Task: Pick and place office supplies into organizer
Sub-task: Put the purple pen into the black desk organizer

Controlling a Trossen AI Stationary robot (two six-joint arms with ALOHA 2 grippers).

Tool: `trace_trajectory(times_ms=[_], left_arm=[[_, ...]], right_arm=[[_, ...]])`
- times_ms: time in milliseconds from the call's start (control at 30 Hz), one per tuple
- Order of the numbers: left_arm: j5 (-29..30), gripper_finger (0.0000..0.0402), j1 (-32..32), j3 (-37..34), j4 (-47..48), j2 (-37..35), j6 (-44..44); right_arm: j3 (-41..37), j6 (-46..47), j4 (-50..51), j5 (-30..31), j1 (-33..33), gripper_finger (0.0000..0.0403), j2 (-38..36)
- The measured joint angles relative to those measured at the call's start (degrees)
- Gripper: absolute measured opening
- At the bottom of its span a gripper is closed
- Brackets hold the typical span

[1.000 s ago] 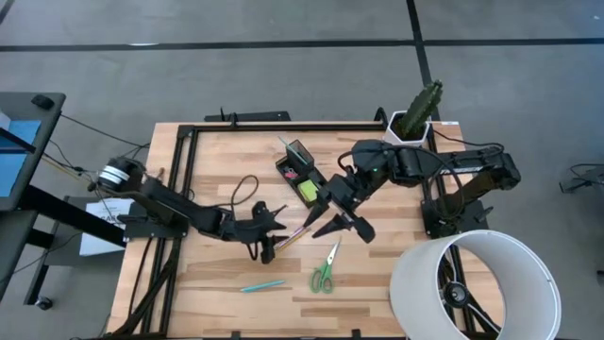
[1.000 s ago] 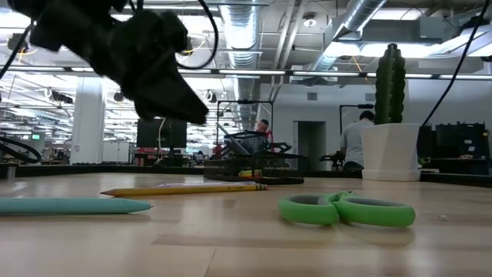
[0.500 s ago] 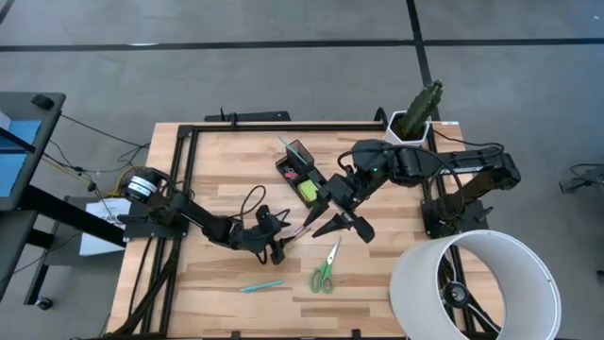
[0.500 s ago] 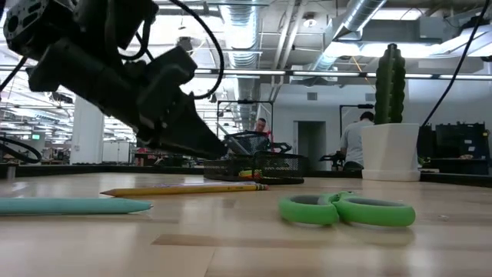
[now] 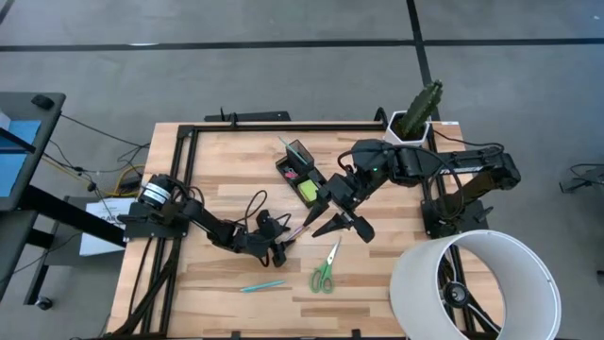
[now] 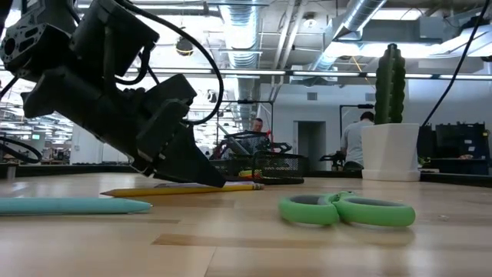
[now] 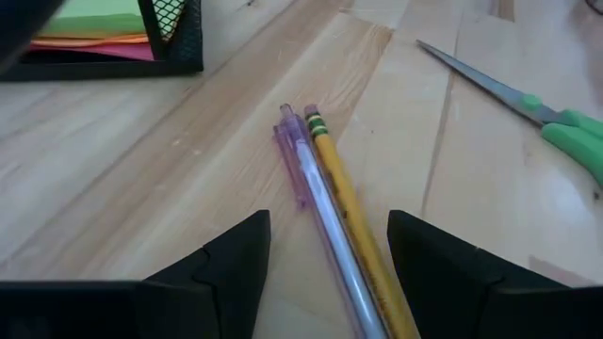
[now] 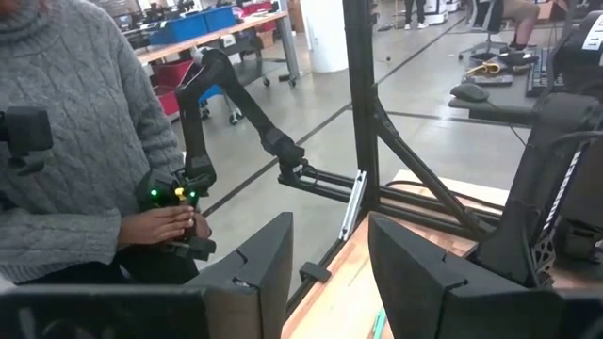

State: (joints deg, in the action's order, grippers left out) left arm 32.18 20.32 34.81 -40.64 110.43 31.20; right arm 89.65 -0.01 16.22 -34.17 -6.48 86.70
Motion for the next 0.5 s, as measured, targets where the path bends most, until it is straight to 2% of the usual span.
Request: trace_trajectory(times_ms=[333,500], left_arm=[[-0.64,0.0209,0.01,0.56,0.09,0.01,1.34],[-1.14,0.0206,0.01,2.37,4.61,0.19,1.86]], right_arm=[[0.0,0.02,-0.01,-0.01,0.0,0.0133,0.0],[0.0,0.02,-0.01,0.0,0.0,0.0134,0.0]])
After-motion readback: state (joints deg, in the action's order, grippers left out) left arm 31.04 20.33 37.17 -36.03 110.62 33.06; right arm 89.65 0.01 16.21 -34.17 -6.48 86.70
